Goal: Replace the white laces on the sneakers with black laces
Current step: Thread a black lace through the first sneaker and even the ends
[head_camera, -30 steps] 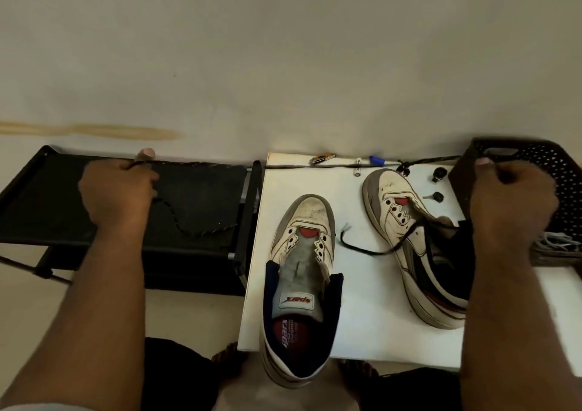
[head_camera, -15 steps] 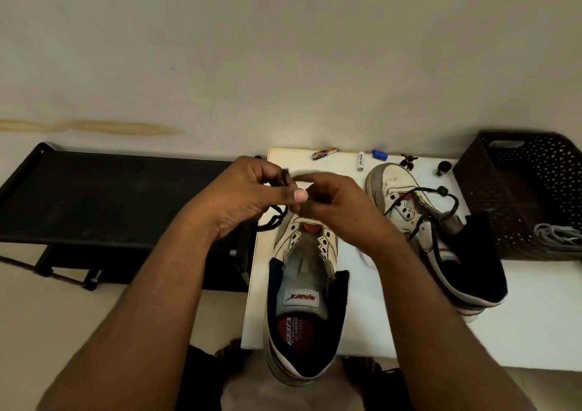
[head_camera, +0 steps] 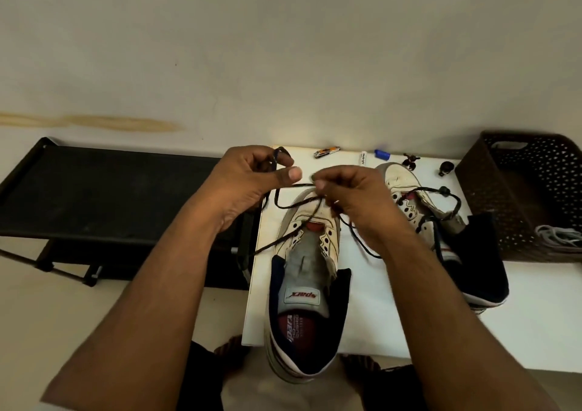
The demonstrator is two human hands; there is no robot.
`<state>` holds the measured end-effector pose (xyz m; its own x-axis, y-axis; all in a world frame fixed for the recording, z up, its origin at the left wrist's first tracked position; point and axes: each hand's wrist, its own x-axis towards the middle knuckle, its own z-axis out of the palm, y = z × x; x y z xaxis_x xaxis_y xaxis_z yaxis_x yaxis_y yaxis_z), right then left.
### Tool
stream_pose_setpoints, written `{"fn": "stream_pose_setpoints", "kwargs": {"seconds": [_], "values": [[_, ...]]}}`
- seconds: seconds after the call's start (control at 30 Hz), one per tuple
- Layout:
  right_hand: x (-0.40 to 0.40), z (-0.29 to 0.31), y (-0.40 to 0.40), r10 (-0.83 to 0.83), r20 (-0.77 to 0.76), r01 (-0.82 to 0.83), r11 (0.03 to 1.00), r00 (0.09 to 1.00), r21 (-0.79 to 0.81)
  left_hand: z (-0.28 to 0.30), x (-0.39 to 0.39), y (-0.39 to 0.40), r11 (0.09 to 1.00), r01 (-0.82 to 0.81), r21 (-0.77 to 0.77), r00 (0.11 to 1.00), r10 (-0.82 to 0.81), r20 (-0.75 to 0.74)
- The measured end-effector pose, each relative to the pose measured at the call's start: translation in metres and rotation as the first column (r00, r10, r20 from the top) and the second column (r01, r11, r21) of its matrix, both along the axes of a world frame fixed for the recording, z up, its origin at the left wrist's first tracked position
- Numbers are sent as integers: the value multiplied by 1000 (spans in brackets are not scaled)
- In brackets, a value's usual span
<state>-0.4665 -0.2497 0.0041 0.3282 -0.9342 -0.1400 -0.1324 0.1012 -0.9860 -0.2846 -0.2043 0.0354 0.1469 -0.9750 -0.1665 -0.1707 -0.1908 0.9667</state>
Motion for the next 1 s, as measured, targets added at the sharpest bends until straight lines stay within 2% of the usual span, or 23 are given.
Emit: {"fn": "stream_pose_setpoints", "kwargs": {"seconds": [0.07, 0.13, 0.17, 0.27, 0.3, 0.33, 0.37, 0.4, 0.43, 0.47, 0.5, 0.53, 0.57, 0.6, 0.67, 0.77, 0.83, 0.9, 0.93, 1.0], "values": [[-10, -2, -9, -147, -27, 144, 987, 989, -69, -1, 8, 0, 995, 24, 102, 991, -37, 130], [-16, -5, -14, -193, -22, 190, 977, 981, -97, -4, 16, 3, 970, 69, 234, 945, -139, 296], [-18, -5, -14, -195, 22, 196, 978, 981, -68, -6, 20, 3, 966, 57, 252, 932, -142, 333], [-18, 1, -12, -172, 111, 171, 985, 979, 23, -10, 26, -1, 985, -142, 95, 951, 110, 288], [-16, 3, -11, -154, 105, 152, 988, 982, 33, -14, 28, -3, 970, -243, 9, 893, 220, 393], [-13, 4, -9, -132, 102, 129, 991, 986, 41, -17, 29, -4, 937, -338, -88, 783, 332, 526], [-10, 5, -7, -111, 104, 106, 993, 988, 51, -17, 27, -3, 891, -402, -210, 674, 443, 592], [-8, 6, -5, -90, 104, 85, 995, 990, 59, -15, 24, -3, 861, -406, -306, 650, 507, 566], [-6, 6, -3, -67, 106, 61, 996, 992, 63, -14, 22, -4, 884, -351, -310, 740, 465, 486], [-4, 7, -2, -42, 111, 35, 997, 993, 64, -12, 18, -4, 946, -239, -220, 866, 310, 392], [-3, 7, -2, -25, 121, 17, 998, 992, 64, -10, 11, -2, 997, -57, -43, 945, 68, 320], [-2, 6, -1, -20, 136, 12, 998, 990, 63, -8, 4, 0, 979, 145, 144, 945, -180, 273], [-1, 6, -1, -30, 155, 20, 998, 987, 66, -9, -2, 0, 912, 298, 281, 893, -371, 255], [0, 5, -1, -49, 179, 36, 997, 983, 73, -13, -8, 0, 852, 386, 355, 837, -485, 254], [3, 5, 0, -105, 245, 86, 992, 964, 89, -22, -19, -1, 814, 447, 370, 790, -553, 264], [4, 5, -1, -184, 389, 151, 982, 903, 113, -32, -27, -3, 843, 441, 307, 795, -526, 303], [2, 3, -3, -199, 376, 169, 979, 905, 111, -34, -24, -5, 924, 331, 190, 885, -374, 276], [-3, -1, -5, -176, 187, 165, 984, 966, 71, -31, -17, -9, 995, 77, 56, 995, -80, 57], [-5, -3, -6, -132, 93, 125, 989, 987, 80, -28, -14, -10, 998, -55, 27, 994, 57, -98], [-5, -6, -4, 40, 14, -42, 983, 999, 181, -24, -12, -11, 980, -197, 27, 930, 196, -312]]}}
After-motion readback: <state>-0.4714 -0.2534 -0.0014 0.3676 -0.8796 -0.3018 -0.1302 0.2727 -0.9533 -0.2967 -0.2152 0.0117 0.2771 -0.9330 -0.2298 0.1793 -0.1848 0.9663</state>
